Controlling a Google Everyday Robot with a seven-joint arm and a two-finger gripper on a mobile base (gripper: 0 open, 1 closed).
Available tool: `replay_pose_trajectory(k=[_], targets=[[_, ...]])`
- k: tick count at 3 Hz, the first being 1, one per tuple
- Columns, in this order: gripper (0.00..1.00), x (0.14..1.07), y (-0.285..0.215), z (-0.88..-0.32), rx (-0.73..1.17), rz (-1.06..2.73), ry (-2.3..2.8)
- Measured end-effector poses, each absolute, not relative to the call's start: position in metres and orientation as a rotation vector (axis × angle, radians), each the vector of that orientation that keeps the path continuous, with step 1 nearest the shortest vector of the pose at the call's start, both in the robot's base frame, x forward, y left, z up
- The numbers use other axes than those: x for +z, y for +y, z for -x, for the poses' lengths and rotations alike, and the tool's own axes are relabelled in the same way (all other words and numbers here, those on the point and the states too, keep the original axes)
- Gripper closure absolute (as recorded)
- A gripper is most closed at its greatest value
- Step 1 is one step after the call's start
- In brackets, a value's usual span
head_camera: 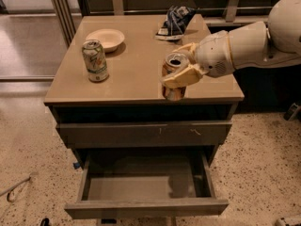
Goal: Place orange can into middle drawer
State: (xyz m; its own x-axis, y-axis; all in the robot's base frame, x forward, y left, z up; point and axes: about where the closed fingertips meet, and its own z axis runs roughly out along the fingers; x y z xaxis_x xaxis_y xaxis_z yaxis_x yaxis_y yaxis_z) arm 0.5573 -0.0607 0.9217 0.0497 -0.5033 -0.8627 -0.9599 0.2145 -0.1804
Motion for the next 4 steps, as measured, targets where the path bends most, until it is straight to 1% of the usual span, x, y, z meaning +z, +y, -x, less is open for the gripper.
replay_pose_trajectory(k=[1,2,3,4], targets=[[1.00,0.921,-0.058,-0.548,0.654,1.427,1.588],[1.00,0.925,-0.053,-0.524,0.662,1.413,1.585],[1.00,0.898,-0.052,-0.489,0.676,1.396,1.614],[1.00,0.851,-0.055,-0.469,0.675,1.391,1.629]])
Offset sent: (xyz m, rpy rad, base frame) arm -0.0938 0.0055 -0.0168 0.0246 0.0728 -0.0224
